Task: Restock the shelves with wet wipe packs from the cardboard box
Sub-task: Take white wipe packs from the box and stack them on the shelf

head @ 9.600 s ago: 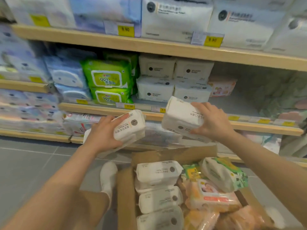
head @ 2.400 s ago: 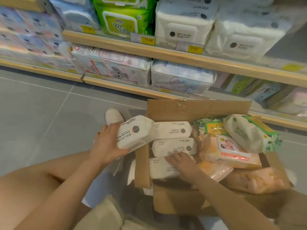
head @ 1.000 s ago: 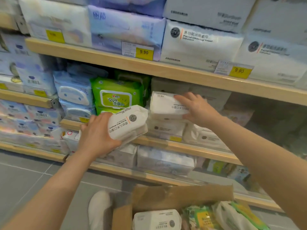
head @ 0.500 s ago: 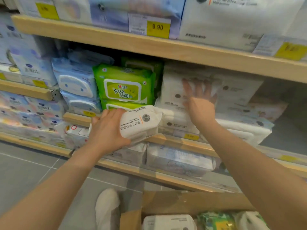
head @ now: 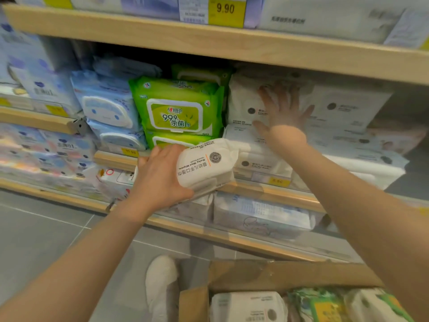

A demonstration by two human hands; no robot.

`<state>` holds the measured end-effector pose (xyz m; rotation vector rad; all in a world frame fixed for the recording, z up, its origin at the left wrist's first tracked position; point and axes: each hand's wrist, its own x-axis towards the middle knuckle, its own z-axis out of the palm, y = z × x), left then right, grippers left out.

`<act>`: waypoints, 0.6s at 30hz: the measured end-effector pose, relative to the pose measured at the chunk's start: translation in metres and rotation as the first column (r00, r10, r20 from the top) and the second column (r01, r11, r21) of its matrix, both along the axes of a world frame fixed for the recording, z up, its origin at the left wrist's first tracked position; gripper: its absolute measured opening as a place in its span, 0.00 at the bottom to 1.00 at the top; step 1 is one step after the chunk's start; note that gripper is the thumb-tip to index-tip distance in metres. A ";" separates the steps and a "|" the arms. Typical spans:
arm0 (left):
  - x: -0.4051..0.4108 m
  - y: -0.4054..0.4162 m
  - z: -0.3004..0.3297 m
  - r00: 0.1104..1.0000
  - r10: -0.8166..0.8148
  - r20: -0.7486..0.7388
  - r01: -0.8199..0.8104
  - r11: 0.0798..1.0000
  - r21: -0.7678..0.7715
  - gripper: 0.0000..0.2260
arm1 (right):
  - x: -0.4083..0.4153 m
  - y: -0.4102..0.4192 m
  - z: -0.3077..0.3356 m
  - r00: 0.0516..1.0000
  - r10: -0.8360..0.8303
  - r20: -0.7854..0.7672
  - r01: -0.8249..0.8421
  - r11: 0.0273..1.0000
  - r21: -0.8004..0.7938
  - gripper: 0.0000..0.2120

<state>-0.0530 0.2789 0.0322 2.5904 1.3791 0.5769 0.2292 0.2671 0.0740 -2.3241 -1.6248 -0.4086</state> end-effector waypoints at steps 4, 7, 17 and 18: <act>0.004 -0.023 0.005 0.998 -0.047 0.036 0.050 0.993 -0.105 0.42 | -0.027 -0.079 -0.006 0.736 0.317 -0.598 -0.326 0.940 0.097 0.26; 0.017 -0.044 0.013 0.987 -0.122 0.107 0.142 0.968 -0.206 0.41 | -0.045 -0.131 -0.017 0.374 0.257 -0.891 -0.519 0.854 0.029 0.41; 0.073 -0.096 0.038 0.938 -0.276 0.208 0.319 0.923 -0.214 0.43 | -0.032 -0.198 -0.024 0.317 0.241 -0.917 0.013 0.966 0.259 0.36; 0.080 -0.099 0.040 0.937 -0.263 0.230 0.297 0.946 -0.129 0.46 | -0.028 -0.203 -0.022 0.322 0.253 -0.912 0.069 0.955 0.289 0.36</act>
